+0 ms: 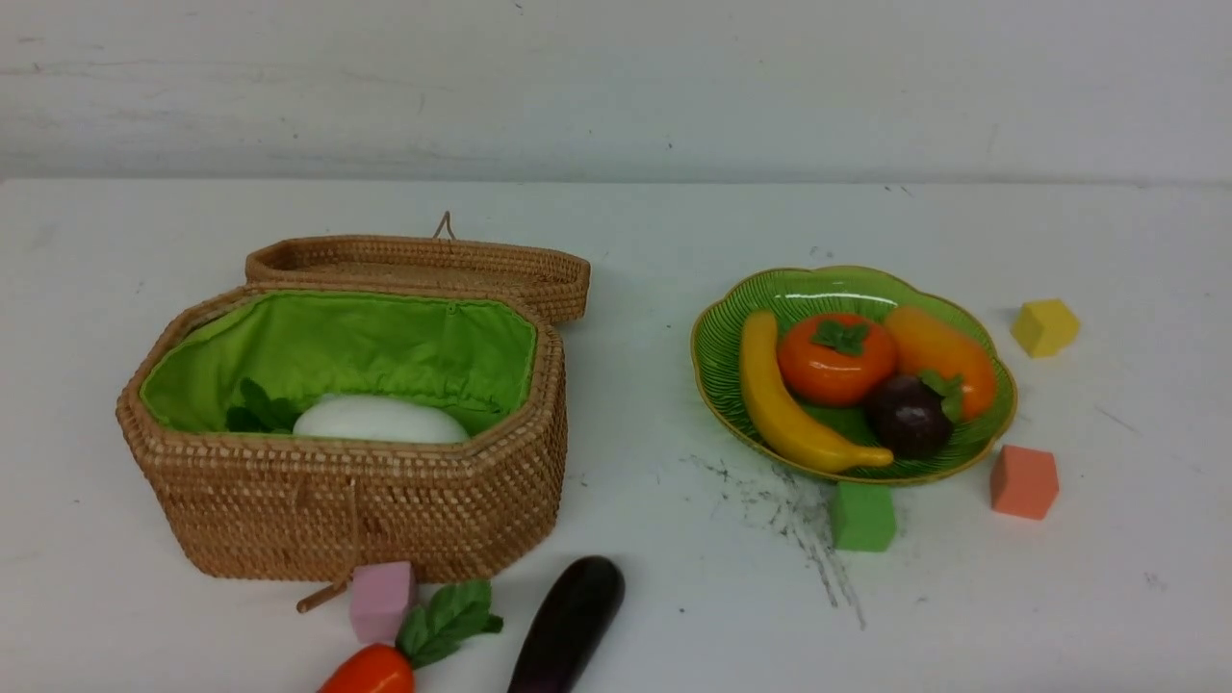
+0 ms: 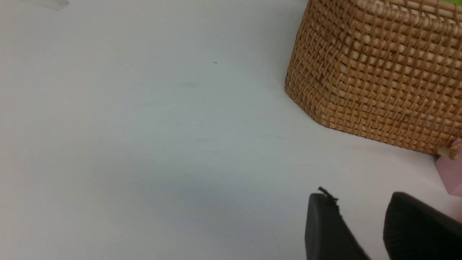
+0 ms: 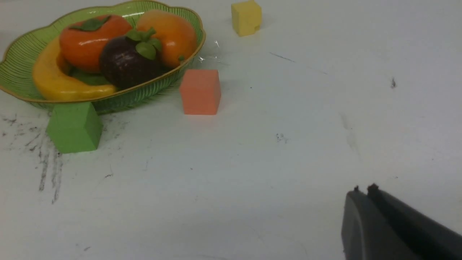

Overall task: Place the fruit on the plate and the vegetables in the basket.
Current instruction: Use the left arm to grab a carrot and put it into the left basket

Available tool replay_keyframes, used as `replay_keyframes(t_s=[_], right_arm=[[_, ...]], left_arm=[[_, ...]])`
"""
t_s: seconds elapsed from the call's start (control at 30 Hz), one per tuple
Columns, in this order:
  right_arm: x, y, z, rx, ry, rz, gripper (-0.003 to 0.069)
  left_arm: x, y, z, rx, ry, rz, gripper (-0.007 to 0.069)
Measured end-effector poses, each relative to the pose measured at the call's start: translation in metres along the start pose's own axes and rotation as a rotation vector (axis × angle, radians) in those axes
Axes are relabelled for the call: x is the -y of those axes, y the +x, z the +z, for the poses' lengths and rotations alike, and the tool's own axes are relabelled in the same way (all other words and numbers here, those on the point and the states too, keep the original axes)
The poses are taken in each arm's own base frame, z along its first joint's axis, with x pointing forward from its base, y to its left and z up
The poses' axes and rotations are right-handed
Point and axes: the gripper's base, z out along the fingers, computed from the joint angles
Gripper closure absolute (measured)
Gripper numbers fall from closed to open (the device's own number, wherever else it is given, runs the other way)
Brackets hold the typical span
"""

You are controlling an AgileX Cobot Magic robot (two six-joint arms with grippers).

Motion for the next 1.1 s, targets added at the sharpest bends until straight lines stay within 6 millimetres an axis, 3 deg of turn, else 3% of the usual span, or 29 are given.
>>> replay_keyframes(t_s=[0.6,0.7,0.87,1.0,1.1], right_arm=[[0.000,0.000,0.000,0.000,0.000,0.001,0.0624],[0.000,0.000,0.000,0.000,0.000,0.001,0.0623],[0.000,0.000,0.000,0.000,0.000,0.001,0.0615],[0.000,0.000,0.000,0.000,0.000,0.001,0.0610],[0.000,0.000,0.000,0.000,0.000,0.001,0.0606]], left_arm=[[0.001,-0.002,0.000,0.022,0.009,-0.001,0.0386],[0.004,-0.007,0.000,0.075,0.043,-0.064,0.0386],[0.012,-0.030,-0.006,0.304,0.191,-0.373,0.0386],[0.014,-0.050,-0.016,0.519,0.286,-0.458,0.0386],[0.018,-0.076,-0.033,0.605,0.334,-0.483,0.0386]])
